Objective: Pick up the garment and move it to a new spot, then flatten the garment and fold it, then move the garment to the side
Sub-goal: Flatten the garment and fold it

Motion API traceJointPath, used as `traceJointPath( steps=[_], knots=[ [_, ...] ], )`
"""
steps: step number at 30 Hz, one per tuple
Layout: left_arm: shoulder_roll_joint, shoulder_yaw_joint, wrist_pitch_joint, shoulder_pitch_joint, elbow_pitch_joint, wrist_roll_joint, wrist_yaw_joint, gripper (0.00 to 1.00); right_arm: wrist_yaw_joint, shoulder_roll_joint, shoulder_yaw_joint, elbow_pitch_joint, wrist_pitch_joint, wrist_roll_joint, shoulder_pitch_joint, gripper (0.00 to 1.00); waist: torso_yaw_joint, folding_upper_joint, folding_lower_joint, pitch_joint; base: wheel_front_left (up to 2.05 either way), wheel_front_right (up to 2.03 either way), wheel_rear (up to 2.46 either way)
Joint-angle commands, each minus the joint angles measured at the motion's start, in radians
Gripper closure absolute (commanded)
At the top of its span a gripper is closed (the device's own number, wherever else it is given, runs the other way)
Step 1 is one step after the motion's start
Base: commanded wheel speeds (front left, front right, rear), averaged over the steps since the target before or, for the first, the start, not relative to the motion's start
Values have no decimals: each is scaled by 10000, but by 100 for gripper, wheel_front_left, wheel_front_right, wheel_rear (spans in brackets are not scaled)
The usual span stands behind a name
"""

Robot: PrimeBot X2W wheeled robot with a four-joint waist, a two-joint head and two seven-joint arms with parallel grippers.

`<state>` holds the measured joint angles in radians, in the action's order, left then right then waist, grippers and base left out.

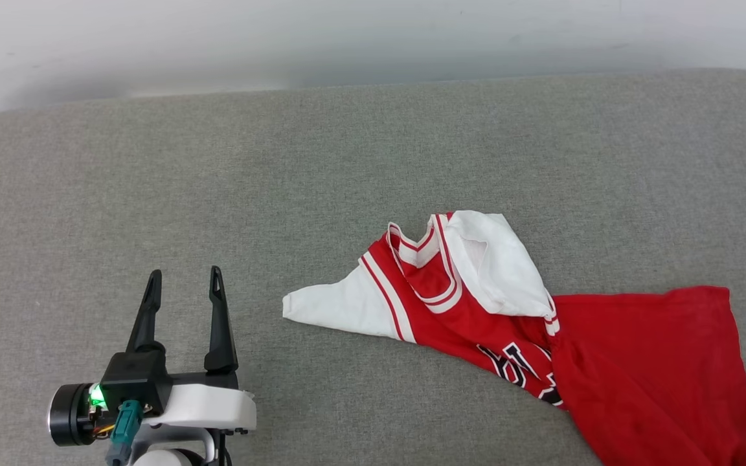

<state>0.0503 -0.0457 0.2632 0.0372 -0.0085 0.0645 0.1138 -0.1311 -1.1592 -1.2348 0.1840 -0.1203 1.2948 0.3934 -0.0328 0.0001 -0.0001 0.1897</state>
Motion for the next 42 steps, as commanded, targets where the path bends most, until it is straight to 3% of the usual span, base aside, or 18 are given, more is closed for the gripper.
traceJointPath(
  steps=[1, 5, 13, 17, 21, 25, 32, 37, 42],
  knots=[
    [2, 60, 22, 43, 36, -58, -60, 0, 7, 164, 312, 287, 283, -149, -42, 0, 7, -1, 1, -39, 0, 0, 0],
    [-1, 155, 22, -113, 89, -111, -108, 0, 5, 39, 1145, 360, 771, -617, 280, 0, -2, -1, 1, -197, 0, 0, 0],
    [1, 86, 22, -88, -29, -159, -79, 0, 5, -822, 3584, -995, 837, -1508, 1584, 0, 164, -1, 1, -200, 0, 0, 0],
    [1, -8, 22, 45, -115, -163, -96, 0, 5, -574, 4367, -1496, 82, -2118, 2381, 0, 328, -1, 1, 1, 0, 0, 0],
    [-1, -111, 22, 244, -140, -140, -61, 0, 7, 348, 4792, -2052, -1671, -2952, 3513, 0, 574, -1, 1, 344, 0, 0, 0],
    [1, -286, 22, 460, -182, -80, -14, 0, 7, 1799, 4582, -2120, -3757, -3581, 4698, 0, 813, -1, 1, 719, 0, 0, 0],
    [1, -633, 22, 952, -229, 30, 62, 0, 5, 3793, 3380, -700, -6955, -4128, 6377, 0, 1248, -1, 1, 1465, 0, 0, 0],
    [-1, -872, 22, 1313, -309, 168, 172, 0, 5, 4461, 2444, 439, -7689, -4476, 6796, 0, 1596, -1, 1, 2028, 0, 0, 0],
    [-1, -1005, 22, 1582, -341, 256, 253, 0, 5, 4609, 1375, 1198, -7700, -4563, 6540, 0, 1833, -1, 1, 2482, 0, 0, 0]
  ],
)
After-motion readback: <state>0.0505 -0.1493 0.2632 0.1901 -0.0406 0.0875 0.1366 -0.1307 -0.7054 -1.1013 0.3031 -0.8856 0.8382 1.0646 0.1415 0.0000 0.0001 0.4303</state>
